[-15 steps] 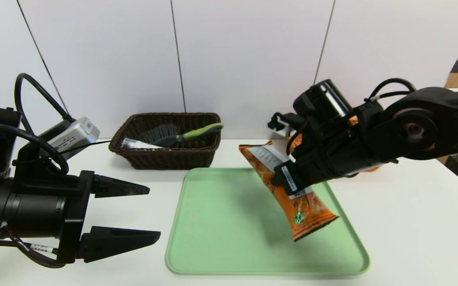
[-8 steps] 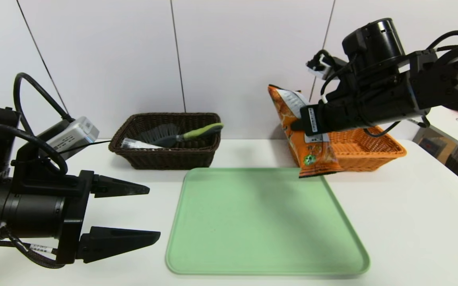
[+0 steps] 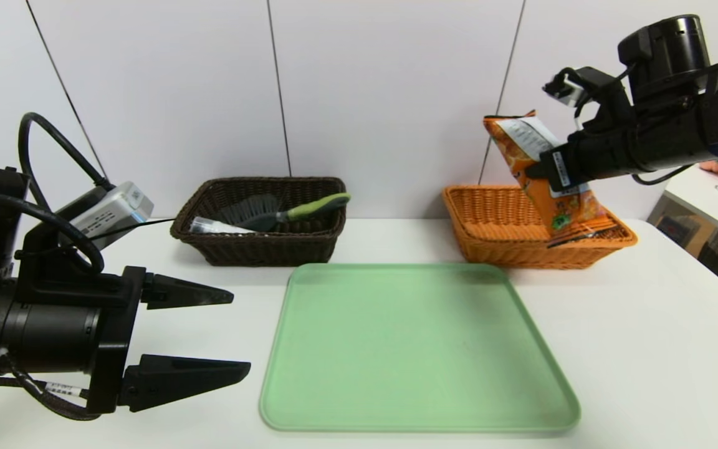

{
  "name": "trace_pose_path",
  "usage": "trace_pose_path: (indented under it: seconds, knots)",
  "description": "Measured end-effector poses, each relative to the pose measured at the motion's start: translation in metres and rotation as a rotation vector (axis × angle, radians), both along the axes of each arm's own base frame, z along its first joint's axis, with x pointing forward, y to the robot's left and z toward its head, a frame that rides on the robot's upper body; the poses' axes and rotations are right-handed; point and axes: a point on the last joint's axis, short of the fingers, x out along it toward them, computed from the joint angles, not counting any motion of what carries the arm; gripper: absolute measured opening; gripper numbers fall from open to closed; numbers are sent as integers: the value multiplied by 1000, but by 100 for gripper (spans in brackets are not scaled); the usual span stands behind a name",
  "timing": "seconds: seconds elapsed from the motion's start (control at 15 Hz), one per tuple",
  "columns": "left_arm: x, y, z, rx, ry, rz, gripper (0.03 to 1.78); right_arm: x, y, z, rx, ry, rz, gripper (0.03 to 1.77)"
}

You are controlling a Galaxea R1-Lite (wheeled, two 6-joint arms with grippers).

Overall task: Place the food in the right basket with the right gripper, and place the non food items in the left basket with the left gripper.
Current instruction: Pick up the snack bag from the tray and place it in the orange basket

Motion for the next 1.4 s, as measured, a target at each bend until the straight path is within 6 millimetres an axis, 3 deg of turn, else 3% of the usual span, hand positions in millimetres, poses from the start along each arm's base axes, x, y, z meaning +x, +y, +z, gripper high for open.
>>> trace_pose_path:
  seconds: [0.27, 0.6, 0.93, 1.4]
  knots:
    - [0, 0, 0, 0, -1, 0, 169, 14, -40, 4, -214, -103, 52, 42]
    - [-1, 0, 0, -1, -2, 0, 169, 25, -67, -5, -457, -121, 193, 42]
    - [-1, 0, 0, -2, 2, 1, 169, 35, -71, -17, -679, -114, 316, 41]
    - [-2, 1, 0, -3, 3, 5, 169, 57, -55, -32, -816, -117, 419, 41]
